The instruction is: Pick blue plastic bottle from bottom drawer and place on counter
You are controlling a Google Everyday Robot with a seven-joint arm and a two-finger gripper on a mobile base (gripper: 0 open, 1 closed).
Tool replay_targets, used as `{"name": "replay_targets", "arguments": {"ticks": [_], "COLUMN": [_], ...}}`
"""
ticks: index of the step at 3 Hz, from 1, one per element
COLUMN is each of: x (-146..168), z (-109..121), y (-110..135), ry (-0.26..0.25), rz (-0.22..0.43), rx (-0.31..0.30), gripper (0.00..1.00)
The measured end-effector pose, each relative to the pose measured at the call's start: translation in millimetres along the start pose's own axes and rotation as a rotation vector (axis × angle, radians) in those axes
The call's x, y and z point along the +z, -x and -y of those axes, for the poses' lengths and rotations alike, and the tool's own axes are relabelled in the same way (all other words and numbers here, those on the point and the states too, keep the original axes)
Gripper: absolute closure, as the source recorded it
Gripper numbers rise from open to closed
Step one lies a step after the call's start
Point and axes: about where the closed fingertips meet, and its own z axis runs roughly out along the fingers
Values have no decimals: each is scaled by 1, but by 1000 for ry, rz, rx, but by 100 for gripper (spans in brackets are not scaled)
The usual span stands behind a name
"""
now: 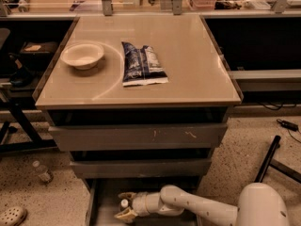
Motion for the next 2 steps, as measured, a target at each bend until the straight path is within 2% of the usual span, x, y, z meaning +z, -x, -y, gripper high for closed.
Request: {"name": "replay_targets", "arguments": {"ticks": [2], "x": [0], "z": [0], "y": [0], "ry": [0], "rz": [0], "rx": [0], "gripper": [88]}}
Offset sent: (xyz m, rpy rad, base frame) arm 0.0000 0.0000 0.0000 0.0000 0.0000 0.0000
